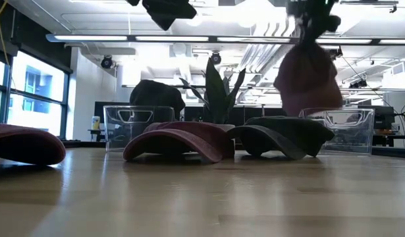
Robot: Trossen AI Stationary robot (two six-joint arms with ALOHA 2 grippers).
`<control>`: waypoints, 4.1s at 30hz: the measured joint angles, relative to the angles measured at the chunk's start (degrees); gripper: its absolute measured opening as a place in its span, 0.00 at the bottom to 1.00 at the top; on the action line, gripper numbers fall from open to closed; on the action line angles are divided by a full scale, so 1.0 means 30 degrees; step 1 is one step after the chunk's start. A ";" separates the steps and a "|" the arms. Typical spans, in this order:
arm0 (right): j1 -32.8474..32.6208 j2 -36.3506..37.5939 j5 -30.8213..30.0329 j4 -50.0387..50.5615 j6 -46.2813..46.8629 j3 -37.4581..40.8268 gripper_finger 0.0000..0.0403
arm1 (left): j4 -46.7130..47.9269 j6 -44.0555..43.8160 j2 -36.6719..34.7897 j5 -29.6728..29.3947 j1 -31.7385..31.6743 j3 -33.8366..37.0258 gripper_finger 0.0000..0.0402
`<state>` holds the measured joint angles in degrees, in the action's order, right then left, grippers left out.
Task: Pick & Place hat
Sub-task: Put the bottom right red cap into the right transparent bin, then put the black cap into the left transparent bin
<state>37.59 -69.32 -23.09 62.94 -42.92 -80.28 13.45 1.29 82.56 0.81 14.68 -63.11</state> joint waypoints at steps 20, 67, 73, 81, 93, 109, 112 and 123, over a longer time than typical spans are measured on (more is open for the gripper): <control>0.2826 0.0007 0.0678 -0.8270 -0.6264 0.6737 0.11 | 0.0045 0.1643 0.0000 -0.2463 -0.0015 0.0000 0.28; -1.5178 -0.0077 -0.3452 -0.8432 1.5571 0.6722 0.52 | 0.2602 -0.0501 0.0000 -0.3543 -0.0007 -0.0007 0.28; -1.8845 -0.1809 -0.1364 -0.9337 1.9522 0.6722 0.52 | 0.5445 -0.3420 0.0000 -0.2859 0.0762 -0.0015 0.28; -2.1916 -0.6733 -0.3555 -1.1340 2.1780 0.6722 0.52 | 0.9345 -0.9084 0.0000 -0.5277 0.3641 -0.0015 0.28; -2.2295 -1.3006 -0.6832 -1.3759 2.3767 0.6729 0.52 | 0.8150 -1.3535 0.0945 -1.2178 0.8394 0.0727 0.28; -1.9455 -1.3172 -1.1263 -1.3550 2.3057 0.6729 0.52 | -0.2247 -1.2420 0.1355 -1.3977 0.8874 0.5752 0.28; -1.8864 -1.3172 -1.0540 -1.3272 2.2022 0.6729 0.52 | -0.2570 -1.2027 0.1355 -1.3943 0.8874 0.5807 0.28; -1.8390 -1.3172 -1.1854 -1.1597 2.1200 0.6729 0.44 | -0.2697 -1.1874 0.1559 -1.3972 0.8867 0.5821 0.28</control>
<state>-17.58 -108.84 -58.66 28.15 20.68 -60.10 5.36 -34.33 87.24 -41.10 41.28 -45.65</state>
